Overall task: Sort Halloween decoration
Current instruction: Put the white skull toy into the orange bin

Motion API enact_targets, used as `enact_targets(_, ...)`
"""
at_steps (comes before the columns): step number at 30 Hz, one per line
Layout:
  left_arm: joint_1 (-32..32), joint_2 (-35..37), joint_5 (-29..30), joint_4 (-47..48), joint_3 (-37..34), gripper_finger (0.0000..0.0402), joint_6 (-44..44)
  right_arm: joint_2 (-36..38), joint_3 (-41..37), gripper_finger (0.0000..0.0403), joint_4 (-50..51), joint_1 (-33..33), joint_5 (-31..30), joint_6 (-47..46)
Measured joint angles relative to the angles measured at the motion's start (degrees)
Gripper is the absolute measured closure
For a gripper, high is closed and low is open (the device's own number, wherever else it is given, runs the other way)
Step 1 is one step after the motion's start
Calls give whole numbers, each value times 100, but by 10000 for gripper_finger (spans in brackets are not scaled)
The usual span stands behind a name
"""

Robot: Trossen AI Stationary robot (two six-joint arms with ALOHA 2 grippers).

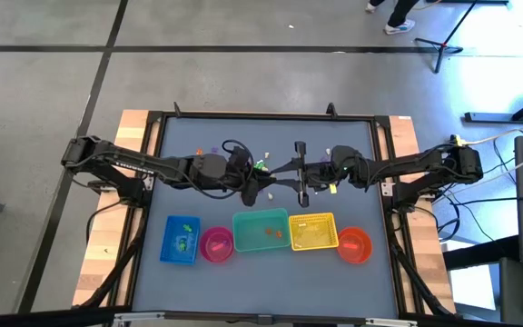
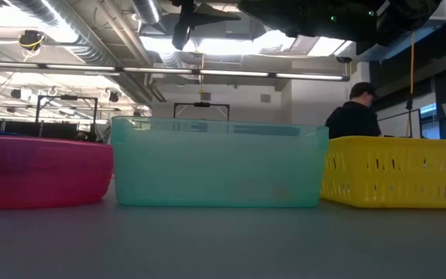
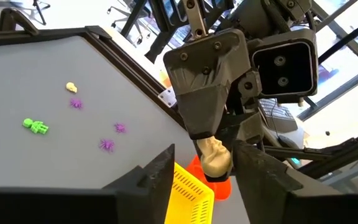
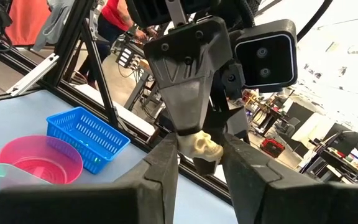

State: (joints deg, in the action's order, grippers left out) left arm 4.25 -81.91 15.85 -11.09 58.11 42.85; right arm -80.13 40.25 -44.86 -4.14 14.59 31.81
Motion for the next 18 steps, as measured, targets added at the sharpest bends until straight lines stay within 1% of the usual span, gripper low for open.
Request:
enact_targets(6, -11, 13, 13, -2, 0, 249, -368, 1, 0, 292, 22, 0, 0, 0)
enact_targets(9, -11, 32, 13, -9, 1, 249, -469, 70, 0, 292, 204, 0, -33, 0)
enact_targets(14, -11, 134, -17, -22, 2, 249, -668, 269, 0, 292, 727, 2, -401, 1)
enact_targets(18, -11, 136, -22, -20, 4, 249, -746, 429, 0, 292, 1201, 2, -579, 1)
